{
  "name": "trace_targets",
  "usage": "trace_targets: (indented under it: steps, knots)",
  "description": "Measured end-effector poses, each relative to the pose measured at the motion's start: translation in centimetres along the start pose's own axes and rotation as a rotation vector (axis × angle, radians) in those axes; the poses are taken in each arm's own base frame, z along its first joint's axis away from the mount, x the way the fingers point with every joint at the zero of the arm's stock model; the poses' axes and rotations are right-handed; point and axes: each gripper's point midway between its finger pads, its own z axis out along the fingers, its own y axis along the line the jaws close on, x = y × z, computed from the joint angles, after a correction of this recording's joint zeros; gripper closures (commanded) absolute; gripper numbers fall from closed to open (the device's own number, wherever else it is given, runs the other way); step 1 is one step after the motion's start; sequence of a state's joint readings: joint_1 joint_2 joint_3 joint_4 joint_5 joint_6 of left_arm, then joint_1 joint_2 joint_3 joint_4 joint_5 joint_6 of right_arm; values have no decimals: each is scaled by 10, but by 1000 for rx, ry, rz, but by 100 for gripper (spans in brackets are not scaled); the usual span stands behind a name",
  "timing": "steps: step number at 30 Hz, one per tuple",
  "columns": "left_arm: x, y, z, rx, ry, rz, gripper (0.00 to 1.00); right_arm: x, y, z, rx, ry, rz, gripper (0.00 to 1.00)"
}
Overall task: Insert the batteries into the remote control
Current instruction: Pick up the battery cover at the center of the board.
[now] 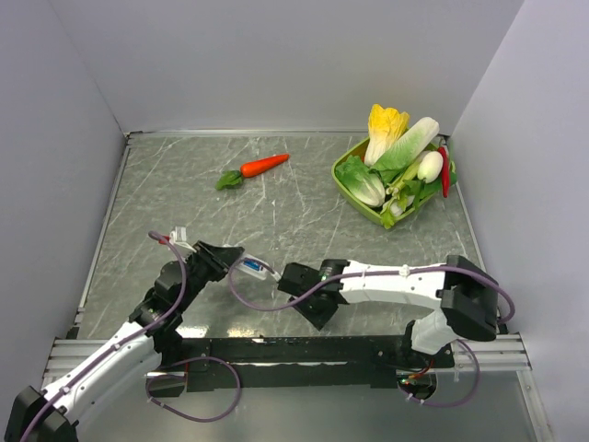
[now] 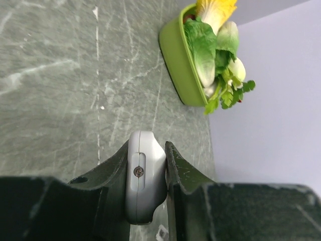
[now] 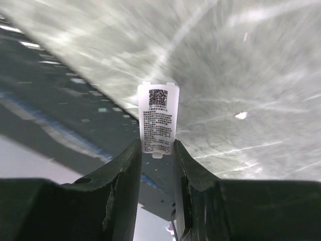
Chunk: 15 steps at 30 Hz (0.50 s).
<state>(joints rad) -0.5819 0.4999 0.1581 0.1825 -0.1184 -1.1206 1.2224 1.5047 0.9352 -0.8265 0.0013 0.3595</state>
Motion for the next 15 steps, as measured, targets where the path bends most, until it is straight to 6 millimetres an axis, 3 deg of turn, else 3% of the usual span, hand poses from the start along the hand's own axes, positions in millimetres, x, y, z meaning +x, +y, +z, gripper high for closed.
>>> trace_targets:
  steps: [3,10,15]
  knots:
    - [7,0,1,31,21,-14,99,-22,6,-26,-26,-65,-52,92]
    - [17,-7,4,99,59,-76,99,-80,17,-107,-117,-245,-162,92]
    - [24,-15,7,140,94,-114,99,-99,17,-144,-128,-295,-225,92]
